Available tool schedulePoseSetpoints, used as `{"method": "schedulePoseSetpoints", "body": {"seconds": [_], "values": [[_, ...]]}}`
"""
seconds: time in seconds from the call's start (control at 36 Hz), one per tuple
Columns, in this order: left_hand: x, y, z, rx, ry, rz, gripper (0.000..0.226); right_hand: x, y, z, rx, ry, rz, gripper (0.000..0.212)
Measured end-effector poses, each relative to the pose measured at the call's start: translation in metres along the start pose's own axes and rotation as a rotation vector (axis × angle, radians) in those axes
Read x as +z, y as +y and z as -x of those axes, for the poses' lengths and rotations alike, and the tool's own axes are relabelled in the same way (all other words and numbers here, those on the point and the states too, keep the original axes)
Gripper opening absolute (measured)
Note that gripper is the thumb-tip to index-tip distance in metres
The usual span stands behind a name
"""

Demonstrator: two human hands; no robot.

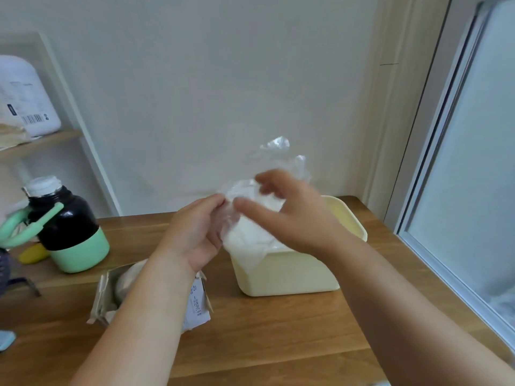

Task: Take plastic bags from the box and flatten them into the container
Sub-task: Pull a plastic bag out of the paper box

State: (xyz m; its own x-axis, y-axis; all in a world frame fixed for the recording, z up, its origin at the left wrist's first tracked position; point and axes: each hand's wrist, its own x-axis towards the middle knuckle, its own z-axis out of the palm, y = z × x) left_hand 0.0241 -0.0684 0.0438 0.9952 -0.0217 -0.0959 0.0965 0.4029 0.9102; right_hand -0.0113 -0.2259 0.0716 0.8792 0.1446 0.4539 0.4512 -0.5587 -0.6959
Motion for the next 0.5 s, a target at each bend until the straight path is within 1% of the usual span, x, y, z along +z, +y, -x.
{"method": "schedulePoseSetpoints", "body": {"seconds": [0.03,0.06,0.08,0.11,0.17,0.19,0.22,0.25,0.31,0.33,0.36,0.42,0.44,0.47,0.5], "values": [[0.003,0.0,0.003,-0.003,-0.029,-0.006,0.013,0.0,-0.003,0.0,0.069,-0.178,-0.065,0.076],[0.004,-0.001,0.005,-0.003,-0.052,-0.003,0.015,0.003,-0.004,0.001,0.118,-0.315,-0.083,0.083],[0.006,-0.001,0.008,-0.002,-0.082,0.002,0.017,0.005,-0.004,0.002,0.131,-0.386,-0.072,0.086],[0.007,-0.001,0.01,-0.003,-0.122,0.006,0.02,0.009,-0.003,0.002,0.116,-0.4,-0.075,0.079],[0.006,0.002,0.014,-0.008,-0.195,0.03,0.033,0.015,-0.001,0.001,0.053,-0.3,-0.126,0.042],[0.004,0.004,0.013,-0.002,-0.192,0.036,0.039,0.016,0.0,0.0,0.061,-0.242,-0.171,0.024],[0.001,0.005,0.013,0.016,-0.159,0.029,0.042,0.016,0.002,-0.002,0.108,-0.202,-0.246,0.013],[-0.003,0.006,0.012,0.04,-0.111,0.022,0.042,0.014,0.002,-0.004,0.179,-0.184,-0.354,0.011],[-0.009,0.004,0.008,0.103,-0.025,-0.001,0.035,0.01,0.003,-0.007,0.29,-0.209,-0.612,0.017],[-0.012,0.001,0.006,0.126,-0.012,-0.003,0.034,0.007,0.002,-0.008,0.309,-0.248,-0.747,0.021],[-0.015,-0.002,0.003,0.139,-0.032,0.003,0.04,0.004,0.001,-0.008,0.312,-0.304,-0.875,0.024],[-0.018,-0.007,0.003,0.121,-0.183,0.01,0.073,-0.003,-0.004,-0.006,0.321,-0.419,-1.083,0.027],[-0.017,-0.009,0.003,0.116,-0.312,0.005,0.088,-0.006,-0.007,-0.004,0.334,-0.445,-1.146,0.025],[-0.014,-0.012,0.005,0.116,-0.446,0.003,0.095,-0.009,-0.007,-0.004,0.339,-0.445,-1.182,0.022],[-0.011,-0.014,0.006,0.107,-0.567,0.002,0.098,-0.01,-0.008,-0.003,0.344,-0.441,-1.197,0.018]]}}
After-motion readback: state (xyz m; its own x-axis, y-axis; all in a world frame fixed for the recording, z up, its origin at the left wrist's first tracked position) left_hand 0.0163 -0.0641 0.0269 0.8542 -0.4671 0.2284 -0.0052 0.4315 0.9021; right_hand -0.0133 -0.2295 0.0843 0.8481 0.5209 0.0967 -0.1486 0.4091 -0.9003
